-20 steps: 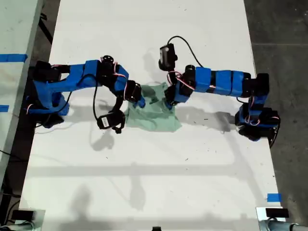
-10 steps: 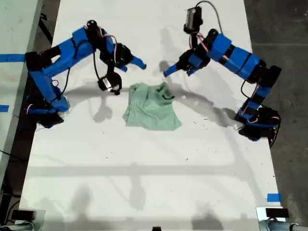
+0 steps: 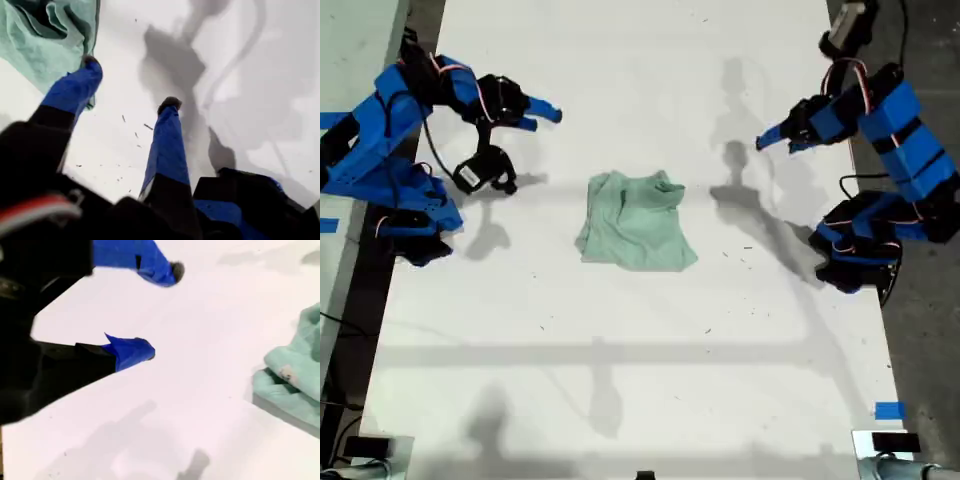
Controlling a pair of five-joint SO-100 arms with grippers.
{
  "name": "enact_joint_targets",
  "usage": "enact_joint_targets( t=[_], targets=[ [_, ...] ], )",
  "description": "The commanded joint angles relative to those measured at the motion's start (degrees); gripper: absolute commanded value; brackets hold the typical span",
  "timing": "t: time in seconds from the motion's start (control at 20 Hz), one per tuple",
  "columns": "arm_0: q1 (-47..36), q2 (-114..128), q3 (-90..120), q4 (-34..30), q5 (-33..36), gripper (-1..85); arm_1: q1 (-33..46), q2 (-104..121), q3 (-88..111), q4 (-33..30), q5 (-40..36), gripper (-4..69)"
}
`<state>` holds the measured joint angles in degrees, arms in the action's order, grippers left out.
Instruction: Fold tshirt
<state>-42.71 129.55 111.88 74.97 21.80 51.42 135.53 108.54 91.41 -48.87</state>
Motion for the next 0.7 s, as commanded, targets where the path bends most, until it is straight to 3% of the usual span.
enact_joint_targets(
  t=[0.0, 0.05, 0.1, 0.2, 0.3, 0.35, 0.4, 0.5, 0.55, 0.6, 0.65],
  targets=[
    [11.43, 17.14, 16.26, -5.54, -11.87, 7.6, -11.34, 16.79, 16.96, -9.23, 10.63, 12.3],
    [16.0, 21.45, 22.06, -7.56, -16.7, 6.4, -15.21, 23.55, 24.87, -13.62, 13.97, 2.5],
    [21.18, 24.87, 27.77, -11.07, -21.18, 5.1, -18.9, 31.55, 33.05, -18.19, 17.31, 0.6],
    [29.36, 31.55, 40.87, -22.5, -26.98, 0.1, -23.73, 45.09, 46.67, -19.69, 26.28, 0.6],
    [34.19, 47.02, 58.36, -37.97, -27.69, 0.1, -29.27, 56.43, 57.39, -17.84, 34.8, 0.6],
    [34.98, 59.59, 66.45, -39.64, -28.39, 0.1, -31.99, 62.75, 62.14, -16.96, 37.97, 0.6],
    [34.37, 77.17, 70.49, -45.7, -28.3, 0.1, -33.84, 64.51, 65.92, -16.7, 43.42, 0.6],
    [31.82, 76.03, 70.84, -54.49, -28.48, 0.5, -37.18, 63.28, 67.76, -20.3, 47.11, 3.0],
    [29.79, 76.73, 69.7, -74.36, -27.77, 6.8, -37.62, 64.07, 67.68, -20.13, 44.38, 3.6],
    [29.88, 76.82, 64.78, -59.68, -27.86, 13.1, -36.47, 63.98, 67.68, -19.95, 33.75, 4.0],
    [31.38, 76.9, 64.69, -55.9, -27.51, 0.1, -35.77, 64.07, 67.68, -19.78, 17.14, 4.1]
  ],
)
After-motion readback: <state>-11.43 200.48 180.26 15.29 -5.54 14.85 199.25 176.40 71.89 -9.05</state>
